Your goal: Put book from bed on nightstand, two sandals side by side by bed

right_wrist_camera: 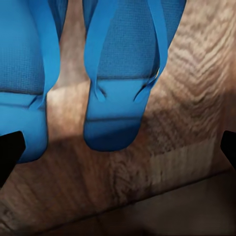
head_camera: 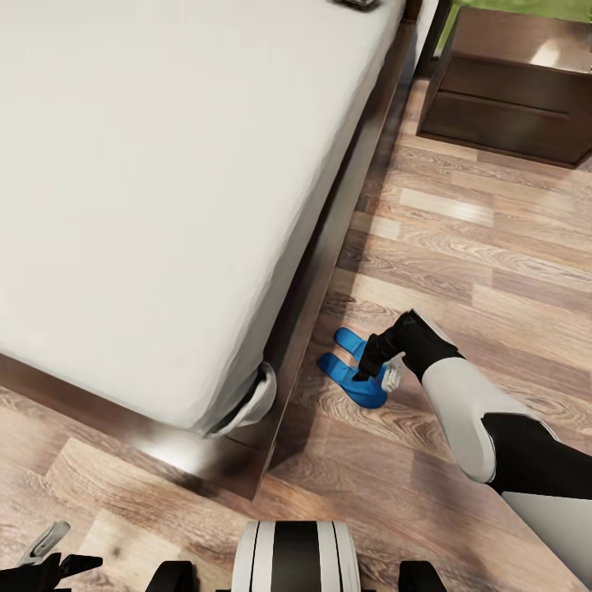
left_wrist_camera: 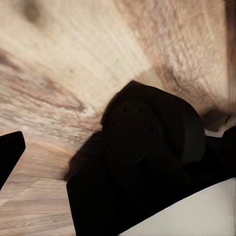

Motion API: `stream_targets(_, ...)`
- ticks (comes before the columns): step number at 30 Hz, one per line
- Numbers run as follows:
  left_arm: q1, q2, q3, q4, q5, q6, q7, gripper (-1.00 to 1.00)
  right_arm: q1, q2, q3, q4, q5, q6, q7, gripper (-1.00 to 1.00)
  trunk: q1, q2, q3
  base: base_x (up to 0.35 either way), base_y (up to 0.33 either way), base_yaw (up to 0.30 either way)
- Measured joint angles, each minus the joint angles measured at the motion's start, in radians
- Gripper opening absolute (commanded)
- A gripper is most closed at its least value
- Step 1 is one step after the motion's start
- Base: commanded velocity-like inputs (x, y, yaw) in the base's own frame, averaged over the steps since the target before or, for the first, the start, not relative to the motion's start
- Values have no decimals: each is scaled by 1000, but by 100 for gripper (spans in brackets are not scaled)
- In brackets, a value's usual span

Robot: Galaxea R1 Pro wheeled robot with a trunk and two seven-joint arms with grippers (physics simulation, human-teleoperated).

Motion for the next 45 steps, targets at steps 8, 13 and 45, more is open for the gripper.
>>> stream_targets(8, 0, 0, 0, 0, -1, 0, 0, 100, 0, 0, 0, 0, 0, 0, -4, 100, -4, 2, 31, 0, 0, 0)
stream_targets(13, 0, 0, 0, 0, -1, 0, 0, 100, 0, -1, -1, 0, 0, 3, -5, 100, -6, 3, 50, 0, 0, 0)
stream_targets(45, 0, 0, 0, 1, -1, 0, 1, 100, 1, -23, 1, 4, 18, 300, -5, 100, -20, 11, 174, 0, 0, 0)
